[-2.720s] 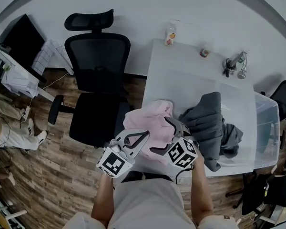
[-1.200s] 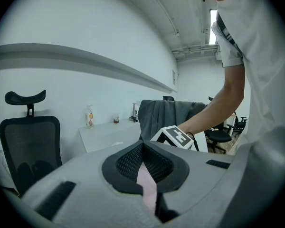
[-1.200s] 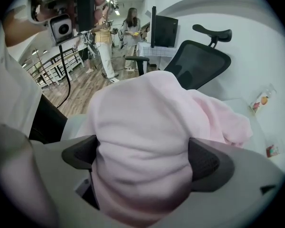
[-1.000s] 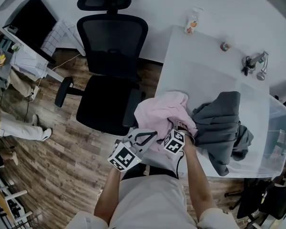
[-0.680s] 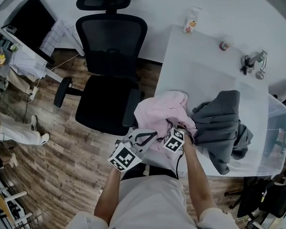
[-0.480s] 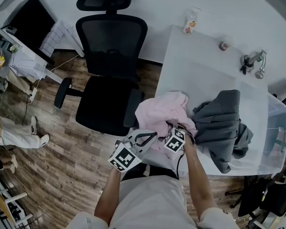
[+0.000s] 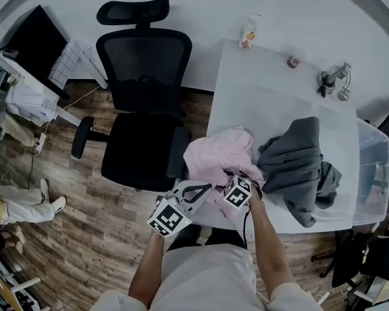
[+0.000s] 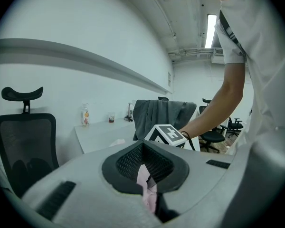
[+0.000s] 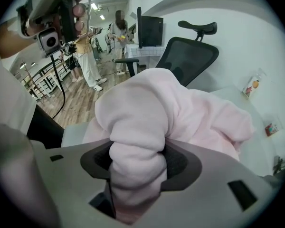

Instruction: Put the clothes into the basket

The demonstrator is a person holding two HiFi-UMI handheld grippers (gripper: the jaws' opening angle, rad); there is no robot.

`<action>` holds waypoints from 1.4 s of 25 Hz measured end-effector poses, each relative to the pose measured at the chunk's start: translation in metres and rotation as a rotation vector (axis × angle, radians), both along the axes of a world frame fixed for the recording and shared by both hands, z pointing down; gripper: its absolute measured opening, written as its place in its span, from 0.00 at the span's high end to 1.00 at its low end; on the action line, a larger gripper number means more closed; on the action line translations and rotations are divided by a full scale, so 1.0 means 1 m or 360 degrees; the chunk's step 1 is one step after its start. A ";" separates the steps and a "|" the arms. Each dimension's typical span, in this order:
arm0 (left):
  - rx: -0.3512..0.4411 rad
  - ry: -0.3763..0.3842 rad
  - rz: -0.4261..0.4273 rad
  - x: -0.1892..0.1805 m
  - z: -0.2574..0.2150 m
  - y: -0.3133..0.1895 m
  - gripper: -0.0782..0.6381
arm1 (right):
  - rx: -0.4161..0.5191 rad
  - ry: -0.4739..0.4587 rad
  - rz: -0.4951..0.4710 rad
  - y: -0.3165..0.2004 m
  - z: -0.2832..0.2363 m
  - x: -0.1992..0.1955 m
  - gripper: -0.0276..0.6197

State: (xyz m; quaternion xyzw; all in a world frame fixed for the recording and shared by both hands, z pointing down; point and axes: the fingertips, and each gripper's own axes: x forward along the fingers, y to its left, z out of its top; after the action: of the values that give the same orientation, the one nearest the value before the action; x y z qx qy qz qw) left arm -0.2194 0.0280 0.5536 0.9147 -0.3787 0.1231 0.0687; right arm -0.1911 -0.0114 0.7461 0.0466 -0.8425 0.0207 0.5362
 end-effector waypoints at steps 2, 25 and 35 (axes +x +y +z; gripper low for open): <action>0.0005 0.0001 0.0013 0.002 0.000 0.000 0.89 | 0.0006 -0.0025 0.0027 -0.002 -0.002 0.000 0.57; 0.0105 -0.0093 0.0132 0.046 -0.035 -0.003 0.89 | 0.0090 -0.0486 0.0385 -0.003 -0.110 0.021 0.64; 0.0231 -0.0161 0.0185 0.053 -0.085 -0.003 0.89 | 0.0273 -0.0640 0.0419 -0.007 -0.183 0.026 0.64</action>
State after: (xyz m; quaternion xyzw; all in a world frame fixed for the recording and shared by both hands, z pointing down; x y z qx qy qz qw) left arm -0.1666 0.0247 0.4691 0.9304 -0.3358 0.1452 -0.0242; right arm -0.1650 -0.0187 0.5633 0.1963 -0.9176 0.0276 0.3445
